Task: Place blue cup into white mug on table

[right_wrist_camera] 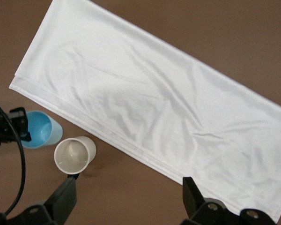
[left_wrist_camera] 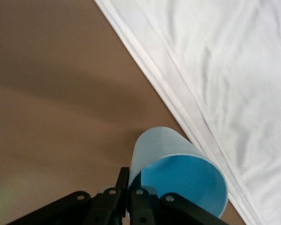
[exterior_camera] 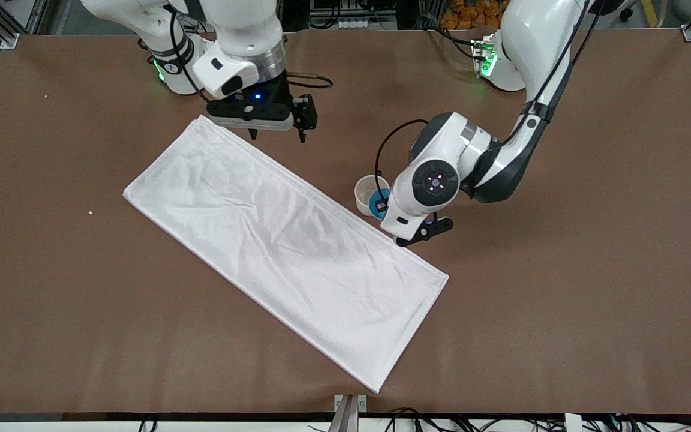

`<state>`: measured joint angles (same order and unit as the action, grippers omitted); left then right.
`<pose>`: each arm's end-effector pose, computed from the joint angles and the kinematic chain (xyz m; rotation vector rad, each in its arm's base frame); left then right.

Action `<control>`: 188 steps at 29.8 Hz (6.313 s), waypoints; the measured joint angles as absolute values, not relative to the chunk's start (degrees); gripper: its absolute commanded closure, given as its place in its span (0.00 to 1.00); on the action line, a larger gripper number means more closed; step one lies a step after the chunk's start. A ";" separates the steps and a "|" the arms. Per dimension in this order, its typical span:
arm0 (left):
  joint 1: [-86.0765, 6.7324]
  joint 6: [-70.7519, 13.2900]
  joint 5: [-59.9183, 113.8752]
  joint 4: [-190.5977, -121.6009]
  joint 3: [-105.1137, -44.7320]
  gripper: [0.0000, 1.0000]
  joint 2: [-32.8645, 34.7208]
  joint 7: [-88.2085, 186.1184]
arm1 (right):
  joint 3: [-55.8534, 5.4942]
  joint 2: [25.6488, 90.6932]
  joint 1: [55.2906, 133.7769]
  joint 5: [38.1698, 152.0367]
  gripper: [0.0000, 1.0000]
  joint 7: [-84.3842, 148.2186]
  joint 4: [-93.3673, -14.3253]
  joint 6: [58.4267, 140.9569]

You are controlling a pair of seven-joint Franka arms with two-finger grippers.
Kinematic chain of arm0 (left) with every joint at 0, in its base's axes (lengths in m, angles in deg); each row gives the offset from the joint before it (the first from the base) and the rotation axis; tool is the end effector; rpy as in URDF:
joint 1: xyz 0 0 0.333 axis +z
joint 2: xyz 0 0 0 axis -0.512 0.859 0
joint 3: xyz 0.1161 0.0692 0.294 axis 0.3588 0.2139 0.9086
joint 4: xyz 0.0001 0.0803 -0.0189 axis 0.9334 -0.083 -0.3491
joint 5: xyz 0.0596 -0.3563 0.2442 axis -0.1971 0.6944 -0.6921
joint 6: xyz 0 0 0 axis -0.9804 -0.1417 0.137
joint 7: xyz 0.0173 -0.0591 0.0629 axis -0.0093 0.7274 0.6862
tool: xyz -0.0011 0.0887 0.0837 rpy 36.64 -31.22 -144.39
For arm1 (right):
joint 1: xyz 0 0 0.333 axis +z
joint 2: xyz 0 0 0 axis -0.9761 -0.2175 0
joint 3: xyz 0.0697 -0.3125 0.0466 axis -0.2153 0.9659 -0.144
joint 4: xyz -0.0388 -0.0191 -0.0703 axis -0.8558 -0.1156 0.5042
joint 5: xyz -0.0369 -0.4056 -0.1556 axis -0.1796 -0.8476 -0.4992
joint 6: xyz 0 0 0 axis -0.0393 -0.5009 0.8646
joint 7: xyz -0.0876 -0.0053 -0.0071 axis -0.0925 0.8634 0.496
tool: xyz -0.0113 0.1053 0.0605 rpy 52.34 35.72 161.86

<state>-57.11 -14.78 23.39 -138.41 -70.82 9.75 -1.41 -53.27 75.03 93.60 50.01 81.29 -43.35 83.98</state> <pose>0.5669 -0.4595 0.3109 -3.0482 -0.5291 0.4936 0.5230 0.3851 0.5815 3.1200 -0.1306 0.2065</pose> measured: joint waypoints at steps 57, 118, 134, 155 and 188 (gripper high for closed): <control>-59.02 -20.01 24.88 -139.73 -70.61 1.00 13.38 -3.33 | -38.48 77.41 70.70 57.65 0.00 34.38 -43.21 80.33; -59.00 -30.20 24.88 -154.24 -71.07 0.00 6.48 -1.67 | -36.10 77.75 70.47 57.98 0.00 30.90 -42.59 80.27; -50.51 -27.69 22.80 -150.82 -70.10 0.00 1.02 12.50 | -36.13 77.75 70.48 58.10 0.00 30.90 -42.59 80.33; -27.75 -22.18 15.54 -150.78 -69.93 0.00 -4.95 40.91 | -36.24 77.75 70.56 58.15 0.00 30.90 -42.59 80.31; -27.24 -10.17 15.54 -152.42 -66.74 0.00 -25.64 43.35 | -36.36 78.20 70.87 58.19 0.00 30.90 -39.80 74.63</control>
